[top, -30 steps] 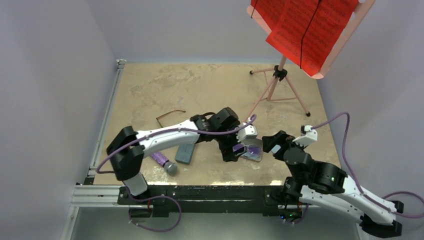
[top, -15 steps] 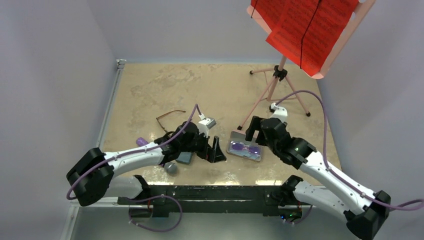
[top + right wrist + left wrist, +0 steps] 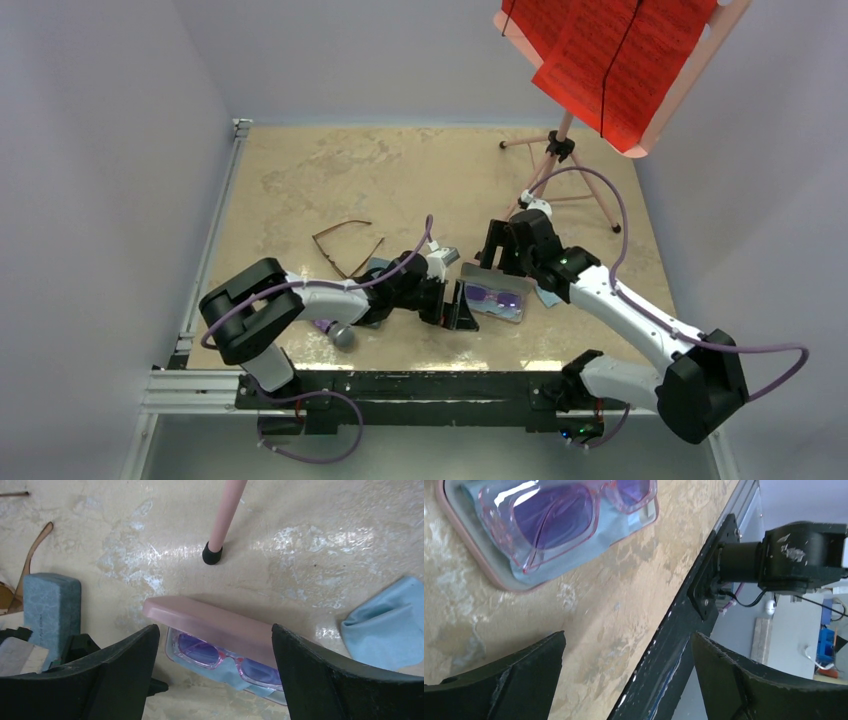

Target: Organize the sunglasses

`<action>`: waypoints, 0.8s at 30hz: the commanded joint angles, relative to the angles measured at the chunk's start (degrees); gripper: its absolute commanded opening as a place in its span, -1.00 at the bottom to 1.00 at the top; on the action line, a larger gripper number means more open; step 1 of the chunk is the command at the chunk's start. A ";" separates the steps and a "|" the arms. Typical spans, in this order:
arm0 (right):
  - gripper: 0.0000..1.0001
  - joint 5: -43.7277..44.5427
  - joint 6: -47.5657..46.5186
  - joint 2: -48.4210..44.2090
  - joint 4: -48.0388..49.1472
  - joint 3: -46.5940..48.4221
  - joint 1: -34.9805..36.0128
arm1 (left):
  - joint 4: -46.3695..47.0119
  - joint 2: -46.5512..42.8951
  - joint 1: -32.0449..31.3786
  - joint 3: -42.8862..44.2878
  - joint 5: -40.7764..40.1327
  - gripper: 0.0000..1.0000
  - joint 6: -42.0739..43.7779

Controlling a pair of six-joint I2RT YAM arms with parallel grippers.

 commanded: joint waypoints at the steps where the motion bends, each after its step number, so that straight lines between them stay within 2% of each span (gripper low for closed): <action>1: 0.70 -5.19 0.38 1.52 2.73 -0.48 -0.46 | 4.07 1.19 -0.50 4.03 -3.91 1.00 -1.01; 9: 0.53 -10.85 2.19 0.48 4.83 -5.50 -0.46 | 4.49 6.13 -0.47 6.58 -6.34 1.00 -0.88; 19: 0.38 -17.21 5.00 -0.44 9.78 -12.23 0.01 | 6.75 6.63 -0.50 5.24 -6.21 1.00 -2.49; 24: 0.37 -16.36 5.76 -1.06 11.74 -13.30 3.08 | 10.83 7.58 -0.50 4.33 -4.86 1.00 -4.45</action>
